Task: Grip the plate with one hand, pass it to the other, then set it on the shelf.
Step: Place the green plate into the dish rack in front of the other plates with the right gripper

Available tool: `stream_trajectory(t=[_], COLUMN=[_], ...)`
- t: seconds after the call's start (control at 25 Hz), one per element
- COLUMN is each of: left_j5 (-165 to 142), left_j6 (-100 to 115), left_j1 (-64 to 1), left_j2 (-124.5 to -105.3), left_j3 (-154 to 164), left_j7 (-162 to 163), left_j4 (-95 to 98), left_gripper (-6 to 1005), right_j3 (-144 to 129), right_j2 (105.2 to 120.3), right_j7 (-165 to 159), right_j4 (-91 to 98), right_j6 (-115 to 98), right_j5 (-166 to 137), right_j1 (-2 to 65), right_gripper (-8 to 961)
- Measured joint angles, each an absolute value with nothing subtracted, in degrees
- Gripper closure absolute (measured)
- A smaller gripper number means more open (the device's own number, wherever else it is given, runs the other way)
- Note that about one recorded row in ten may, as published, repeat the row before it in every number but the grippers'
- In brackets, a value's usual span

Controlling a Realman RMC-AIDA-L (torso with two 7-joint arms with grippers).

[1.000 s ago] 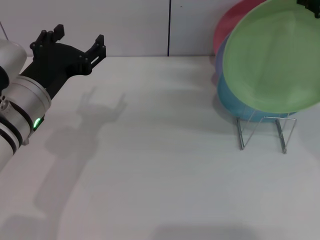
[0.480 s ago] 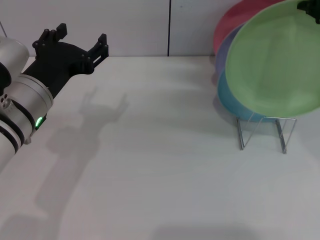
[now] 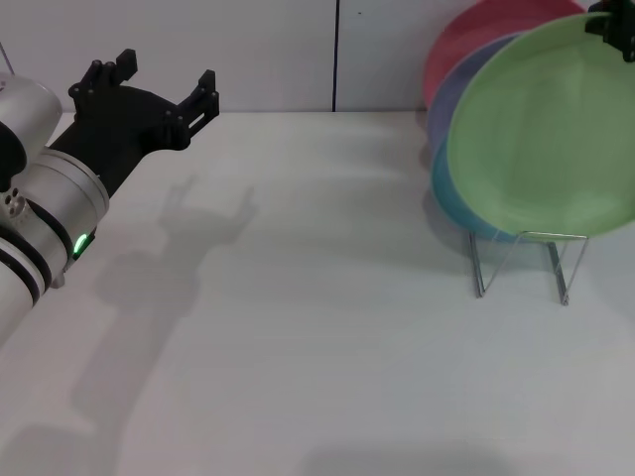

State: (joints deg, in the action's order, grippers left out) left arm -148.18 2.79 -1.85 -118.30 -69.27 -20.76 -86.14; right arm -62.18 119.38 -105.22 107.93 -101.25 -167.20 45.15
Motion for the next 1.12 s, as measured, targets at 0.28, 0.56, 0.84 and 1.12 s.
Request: stream_trajectory(t=[0.28, 0.56, 0.84, 1.12], left_j5=[-148.3, -148.3, -148.4, -148.5], left_j6=[2.6, 2.4, 2.4, 0.9], left_j1=[-2.1, -2.6, -3.2, -4.8], left_j2=[-118.3, -118.3, -118.23, -118.21], left_j3=[-69.4, -69.7, -69.8, -69.9], left_j7=[-20.8, -20.8, -20.8, -20.8], left_j4=[-86.2, -86.1, -85.8, -85.4], left_gripper=[139, 139, 139, 139], right_j3=[-62.7, -63.2, -62.9, -62.8], right_j2=[119.44, 119.45, 119.27, 119.2], right_j7=[-105.5, -105.0, -104.8, -106.3], right_j4=[108.6, 109.3, 110.1, 110.8], right_j6=[-102.1, -105.0, -109.7, -111.4], right_j5=[-167.2, -167.3, -167.3, -166.9], right_j1=[44.8, 44.6, 45.4, 46.3], right_gripper=[916, 916, 851, 584])
